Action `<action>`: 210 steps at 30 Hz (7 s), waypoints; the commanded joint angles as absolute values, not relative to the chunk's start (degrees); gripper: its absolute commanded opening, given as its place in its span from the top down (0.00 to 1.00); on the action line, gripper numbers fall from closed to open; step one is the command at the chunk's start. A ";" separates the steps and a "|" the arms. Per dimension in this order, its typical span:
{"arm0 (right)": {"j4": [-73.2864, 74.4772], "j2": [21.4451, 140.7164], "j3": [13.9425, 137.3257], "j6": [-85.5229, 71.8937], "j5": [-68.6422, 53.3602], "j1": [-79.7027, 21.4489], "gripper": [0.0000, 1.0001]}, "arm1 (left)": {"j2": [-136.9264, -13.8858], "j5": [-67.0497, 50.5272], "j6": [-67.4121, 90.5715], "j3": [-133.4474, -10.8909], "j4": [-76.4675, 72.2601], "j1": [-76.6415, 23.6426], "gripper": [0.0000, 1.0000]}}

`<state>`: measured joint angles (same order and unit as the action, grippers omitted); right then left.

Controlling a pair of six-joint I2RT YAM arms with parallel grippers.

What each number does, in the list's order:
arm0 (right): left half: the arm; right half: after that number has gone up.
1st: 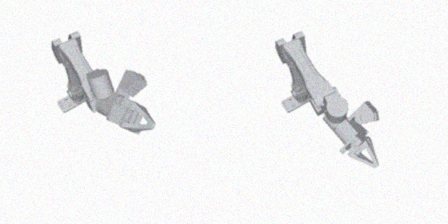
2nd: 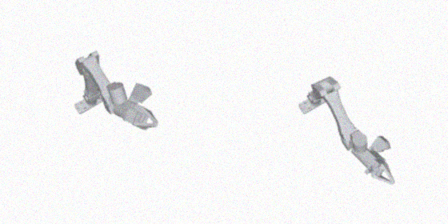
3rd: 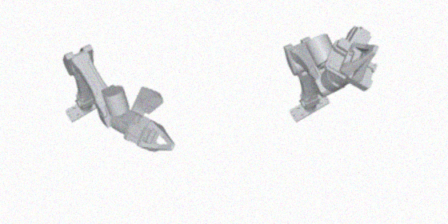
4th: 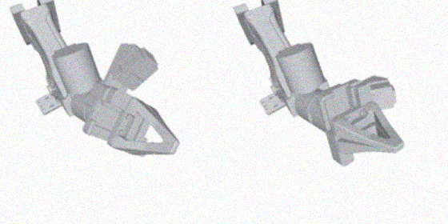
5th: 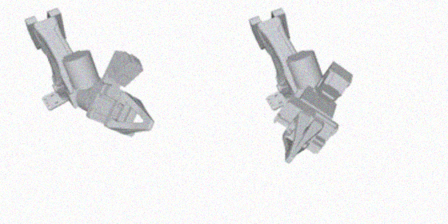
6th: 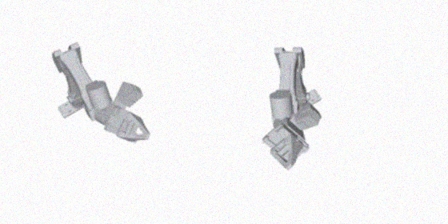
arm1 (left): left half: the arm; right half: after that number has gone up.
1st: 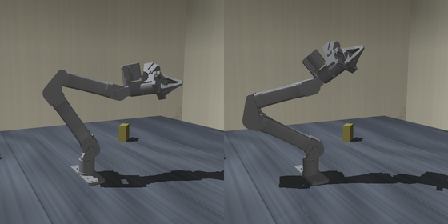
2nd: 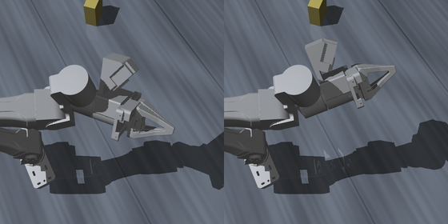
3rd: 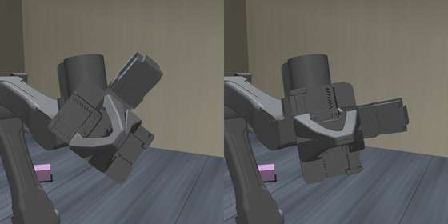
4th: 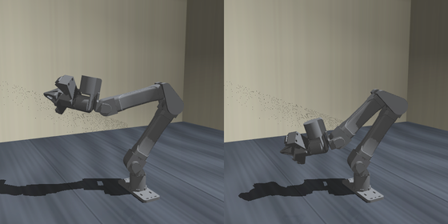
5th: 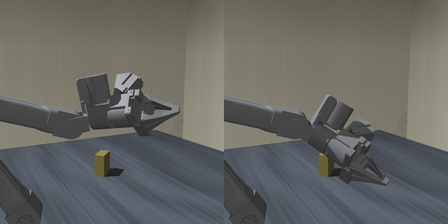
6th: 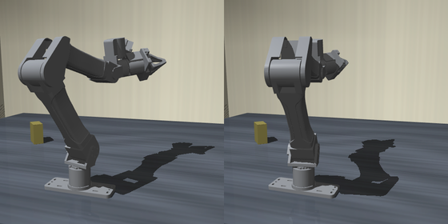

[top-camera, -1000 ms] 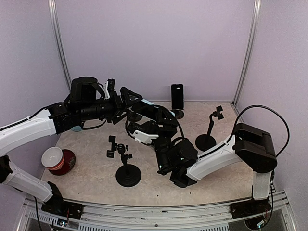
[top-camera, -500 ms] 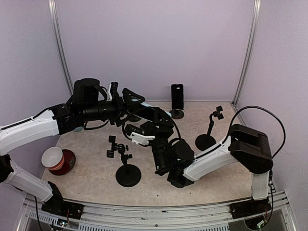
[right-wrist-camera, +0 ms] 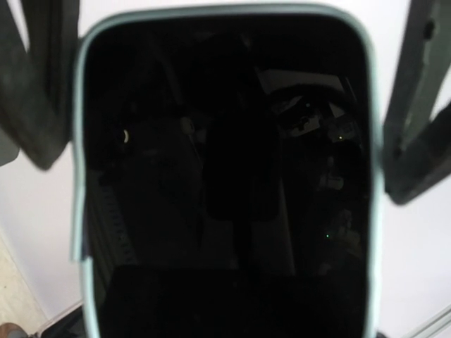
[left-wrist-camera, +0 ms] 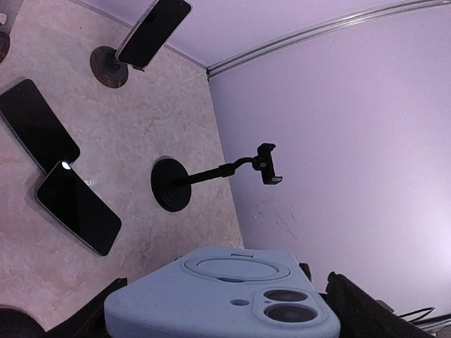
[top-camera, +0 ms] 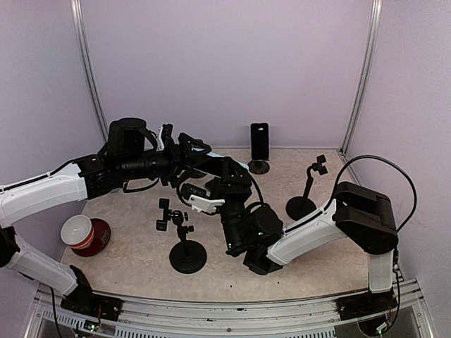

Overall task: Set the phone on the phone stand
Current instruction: Pass from the right arm to the left, then pass from the left arm to the right

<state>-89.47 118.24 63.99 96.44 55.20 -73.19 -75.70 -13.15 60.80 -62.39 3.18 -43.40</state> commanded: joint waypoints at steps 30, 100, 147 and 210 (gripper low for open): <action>-75.30 105.89 58.38 64.00 54.14 -74.11 0.00 | -70.69 -8.13 55.93 -61.96 1.28 -38.87 0.56; -0.05 88.62 49.18 -9.87 33.79 -66.27 0.00 | -83.75 2.22 27.81 -72.04 11.79 -24.49 0.65; 11.33 98.70 59.96 -14.66 30.76 -65.54 0.00 | -122.22 9.84 23.93 -125.03 35.84 -25.37 0.79; 1.14 107.92 87.97 2.90 -8.39 -46.67 0.92 | -90.87 -24.53 18.52 -87.51 17.30 -32.50 0.80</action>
<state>3.09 107.37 87.44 3.33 -8.97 -46.83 -93.86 -20.43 17.69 -87.42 22.02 -32.08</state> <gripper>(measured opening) 0.179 0.792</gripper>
